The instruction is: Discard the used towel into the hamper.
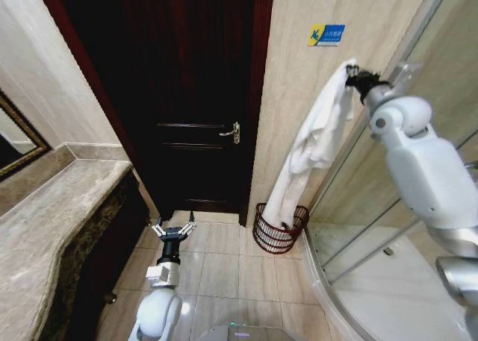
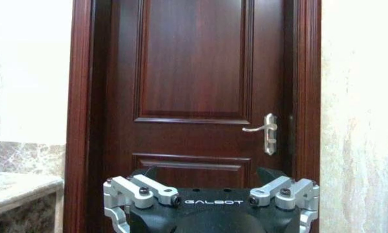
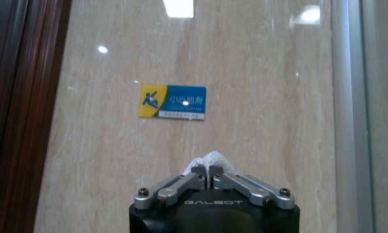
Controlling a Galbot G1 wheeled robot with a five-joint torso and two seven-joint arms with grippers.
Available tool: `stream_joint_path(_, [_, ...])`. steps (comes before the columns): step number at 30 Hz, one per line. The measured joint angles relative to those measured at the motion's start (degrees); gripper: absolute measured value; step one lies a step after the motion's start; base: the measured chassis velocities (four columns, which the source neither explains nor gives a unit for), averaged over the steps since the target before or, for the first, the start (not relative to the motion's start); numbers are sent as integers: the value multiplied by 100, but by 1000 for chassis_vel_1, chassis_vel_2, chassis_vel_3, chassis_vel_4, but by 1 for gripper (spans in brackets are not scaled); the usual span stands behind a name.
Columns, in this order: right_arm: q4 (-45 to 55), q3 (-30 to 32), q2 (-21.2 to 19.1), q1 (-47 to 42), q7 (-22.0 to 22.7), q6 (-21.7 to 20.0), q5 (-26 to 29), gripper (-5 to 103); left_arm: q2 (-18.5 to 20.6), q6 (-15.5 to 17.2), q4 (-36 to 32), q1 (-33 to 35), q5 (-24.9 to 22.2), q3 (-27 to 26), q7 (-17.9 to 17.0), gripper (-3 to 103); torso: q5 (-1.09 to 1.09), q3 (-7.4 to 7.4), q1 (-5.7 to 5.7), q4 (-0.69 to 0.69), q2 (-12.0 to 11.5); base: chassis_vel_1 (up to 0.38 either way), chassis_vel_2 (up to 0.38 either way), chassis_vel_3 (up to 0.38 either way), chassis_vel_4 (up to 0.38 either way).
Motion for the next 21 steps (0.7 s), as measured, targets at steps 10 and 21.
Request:
stream_joint_path(10, [243,96,275,-664,-15,152,-462,2,98,-92,153,-32,-36,-17,34,100,2,0,0,2,0,0,0,0,0])
stream_joint_path(21, [-7,150,592,-763,197,217,-625,2,84,-166,174,-2,-32,-2,156,100,2,-43,-36,3,-81,0,0,0,0])
